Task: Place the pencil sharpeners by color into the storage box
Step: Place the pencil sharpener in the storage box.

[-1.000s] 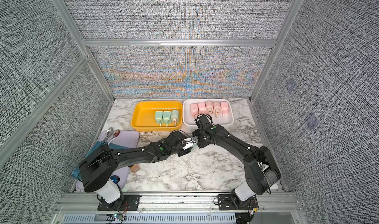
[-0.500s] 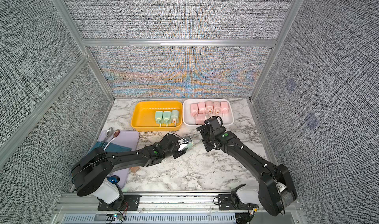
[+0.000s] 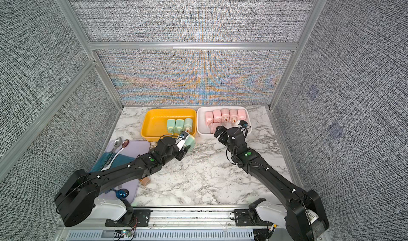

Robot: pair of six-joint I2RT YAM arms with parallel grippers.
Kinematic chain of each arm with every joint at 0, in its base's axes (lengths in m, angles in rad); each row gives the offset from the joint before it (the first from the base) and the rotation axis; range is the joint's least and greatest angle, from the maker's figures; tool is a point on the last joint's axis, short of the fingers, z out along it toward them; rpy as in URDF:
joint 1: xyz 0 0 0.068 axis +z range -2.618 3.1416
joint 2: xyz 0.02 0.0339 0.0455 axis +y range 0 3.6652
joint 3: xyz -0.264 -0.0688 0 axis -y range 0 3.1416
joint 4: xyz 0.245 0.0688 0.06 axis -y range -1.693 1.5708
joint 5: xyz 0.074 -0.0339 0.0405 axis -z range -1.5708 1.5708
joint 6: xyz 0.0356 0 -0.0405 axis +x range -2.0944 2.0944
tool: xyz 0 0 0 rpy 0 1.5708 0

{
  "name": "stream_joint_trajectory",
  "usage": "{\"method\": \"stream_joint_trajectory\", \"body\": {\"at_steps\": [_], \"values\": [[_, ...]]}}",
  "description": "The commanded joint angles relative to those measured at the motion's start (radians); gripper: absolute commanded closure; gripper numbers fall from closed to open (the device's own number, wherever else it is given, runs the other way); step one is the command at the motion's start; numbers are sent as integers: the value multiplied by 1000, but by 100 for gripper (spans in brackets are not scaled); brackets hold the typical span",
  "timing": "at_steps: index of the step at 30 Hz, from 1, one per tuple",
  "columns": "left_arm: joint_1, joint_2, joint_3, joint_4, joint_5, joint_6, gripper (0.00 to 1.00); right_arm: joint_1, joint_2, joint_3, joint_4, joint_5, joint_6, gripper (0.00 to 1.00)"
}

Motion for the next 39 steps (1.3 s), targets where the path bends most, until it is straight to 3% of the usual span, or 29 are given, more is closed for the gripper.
{"method": "stream_joint_trajectory", "body": {"at_steps": [1, 7, 16, 26, 39], "values": [[21, -19, 21, -57, -40, -82, 100, 2, -33, -7, 104, 32, -250, 1], [42, -43, 82, -166, -144, -117, 100, 2, -97, -41, 147, 10, -385, 1], [146, -61, 179, -269, -341, -149, 100, 0, -142, -105, 232, 76, -382, 1], [332, 72, 283, -266, -206, -164, 100, 0, -184, -174, 282, 126, -362, 1], [489, 252, 359, -184, -64, -215, 100, 0, -271, -223, 222, 187, -326, 1]]}}
